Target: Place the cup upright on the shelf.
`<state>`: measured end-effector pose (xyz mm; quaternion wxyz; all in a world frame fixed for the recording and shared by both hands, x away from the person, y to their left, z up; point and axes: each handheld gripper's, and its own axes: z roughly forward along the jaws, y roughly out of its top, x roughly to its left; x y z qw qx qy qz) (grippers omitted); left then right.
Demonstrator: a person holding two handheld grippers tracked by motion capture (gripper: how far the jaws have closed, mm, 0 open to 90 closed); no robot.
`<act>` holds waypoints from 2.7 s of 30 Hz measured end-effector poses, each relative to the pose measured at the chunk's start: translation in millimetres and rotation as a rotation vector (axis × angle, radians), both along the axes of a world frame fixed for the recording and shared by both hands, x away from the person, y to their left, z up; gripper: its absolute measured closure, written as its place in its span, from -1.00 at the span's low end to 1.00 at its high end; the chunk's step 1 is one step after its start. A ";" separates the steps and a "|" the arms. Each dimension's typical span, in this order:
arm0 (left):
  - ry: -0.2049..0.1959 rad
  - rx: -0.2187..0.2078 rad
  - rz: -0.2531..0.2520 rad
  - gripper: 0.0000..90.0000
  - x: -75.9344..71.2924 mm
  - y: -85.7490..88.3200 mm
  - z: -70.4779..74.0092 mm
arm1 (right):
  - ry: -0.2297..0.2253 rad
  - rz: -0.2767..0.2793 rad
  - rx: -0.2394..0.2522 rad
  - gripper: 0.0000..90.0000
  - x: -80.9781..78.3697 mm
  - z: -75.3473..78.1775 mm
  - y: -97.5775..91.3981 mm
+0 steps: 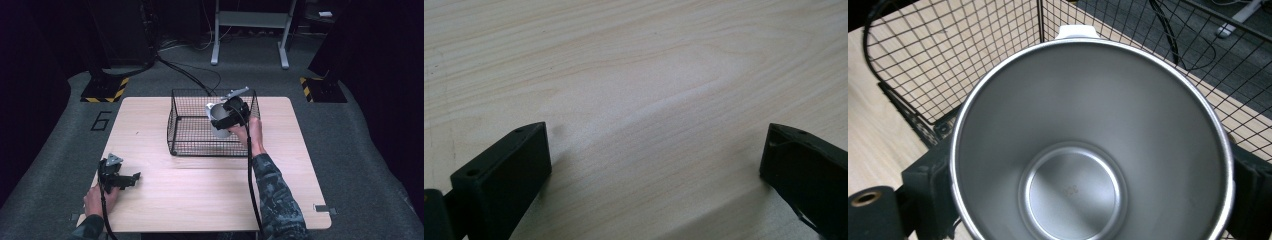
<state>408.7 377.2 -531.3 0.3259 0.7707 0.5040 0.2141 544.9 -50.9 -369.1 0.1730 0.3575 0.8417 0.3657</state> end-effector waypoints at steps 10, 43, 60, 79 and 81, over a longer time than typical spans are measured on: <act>0.000 0.000 0.000 -1.00 0.0 0.0 0.0 | 0.039 -0.019 -0.003 -0.85 14.7 -13.9 4.3; 0.000 0.000 0.000 -1.00 0.1 0.0 0.0 | 0.159 -0.045 -0.069 -0.85 42.2 -46.2 13.6; 0.000 0.000 0.000 -1.00 0.1 0.0 0.0 | 0.210 -0.052 -0.109 -0.86 48.1 -55.9 17.9; 0.000 0.000 0.000 -1.00 0.2 0.0 0.0 | 0.248 -0.057 -0.129 -0.87 45.5 -58.3 14.5; 0.000 0.000 0.000 -1.00 0.2 0.0 0.0 | 0.249 -0.063 -0.128 -0.87 44.1 -58.2 14.4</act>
